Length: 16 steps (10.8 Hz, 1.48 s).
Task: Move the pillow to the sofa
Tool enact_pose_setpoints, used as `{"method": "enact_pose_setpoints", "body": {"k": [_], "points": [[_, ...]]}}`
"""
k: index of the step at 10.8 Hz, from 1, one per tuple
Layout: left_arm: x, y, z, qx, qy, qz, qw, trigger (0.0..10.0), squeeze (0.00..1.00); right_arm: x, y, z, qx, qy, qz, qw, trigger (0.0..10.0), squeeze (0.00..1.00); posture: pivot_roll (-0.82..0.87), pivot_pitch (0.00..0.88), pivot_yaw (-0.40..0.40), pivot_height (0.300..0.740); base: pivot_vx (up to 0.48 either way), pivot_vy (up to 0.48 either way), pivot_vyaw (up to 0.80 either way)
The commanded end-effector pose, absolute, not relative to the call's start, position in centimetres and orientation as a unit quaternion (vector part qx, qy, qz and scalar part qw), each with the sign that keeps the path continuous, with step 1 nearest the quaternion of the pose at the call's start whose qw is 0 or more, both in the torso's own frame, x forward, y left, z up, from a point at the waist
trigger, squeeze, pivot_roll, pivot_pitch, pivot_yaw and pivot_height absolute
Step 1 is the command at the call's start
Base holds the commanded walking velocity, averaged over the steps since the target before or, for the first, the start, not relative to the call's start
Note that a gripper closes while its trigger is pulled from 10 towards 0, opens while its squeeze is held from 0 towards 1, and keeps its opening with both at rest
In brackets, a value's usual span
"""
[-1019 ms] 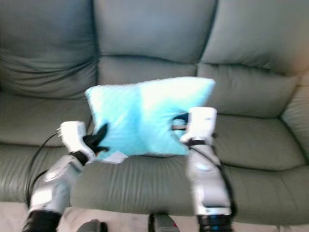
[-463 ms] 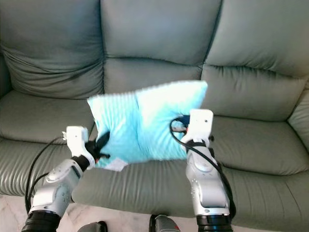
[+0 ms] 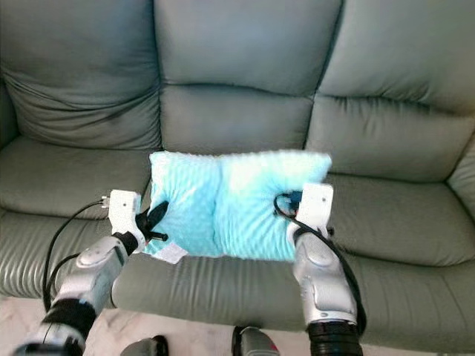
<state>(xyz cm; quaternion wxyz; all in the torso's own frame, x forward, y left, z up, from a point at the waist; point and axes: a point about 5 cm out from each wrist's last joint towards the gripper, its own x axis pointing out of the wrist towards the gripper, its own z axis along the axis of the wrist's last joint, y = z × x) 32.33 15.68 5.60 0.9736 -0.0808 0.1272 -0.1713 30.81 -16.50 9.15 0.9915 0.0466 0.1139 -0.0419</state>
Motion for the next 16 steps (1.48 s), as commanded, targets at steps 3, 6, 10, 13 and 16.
{"method": "enact_pose_setpoints", "body": {"k": [3,6,10,13,16], "points": [[33.0,15.2,4.8,-0.097,0.152,-0.172,0.969,10.0,0.0,29.4,-18.4,7.4,0.058,0.126,-0.08,0.987,10.0,0.0,-0.13,0.341,-0.017,0.74,0.0,0.0,0.0],[33.6,14.5,4.5,-0.076,0.183,-0.161,0.967,10.0,0.0,28.3,-18.1,4.9,0.052,0.156,-0.06,0.985,10.0,0.0,-0.16,0.416,-0.005,0.74,0.0,0.0,0.0],[34.3,14.1,4.9,-0.041,0.186,-0.116,0.975,10.0,0.0,31.3,-17.3,6.4,0.012,0.111,-0.043,0.993,10.0,0.0,-0.17,0.431,-0.005,0.74,0.0,0.0,0.0],[35.4,12.5,6.4,-0.017,0.169,-0.122,0.978,10.0,0.0,32.2,-18.8,5.9,-0.004,0.112,-0.068,0.991,10.0,0.0,-0.17,0.45,0.008,0.74,0.0,0.0,0.0],[36.5,12.1,8.0,-0.02,0.143,-0.114,0.983,10.0,0.0,32.5,-20.0,5.7,-0.011,0.106,-0.09,0.99,10.0,0.0,-0.17,0.467,0.021,0.74,0.0,0.0,0.0]]}}
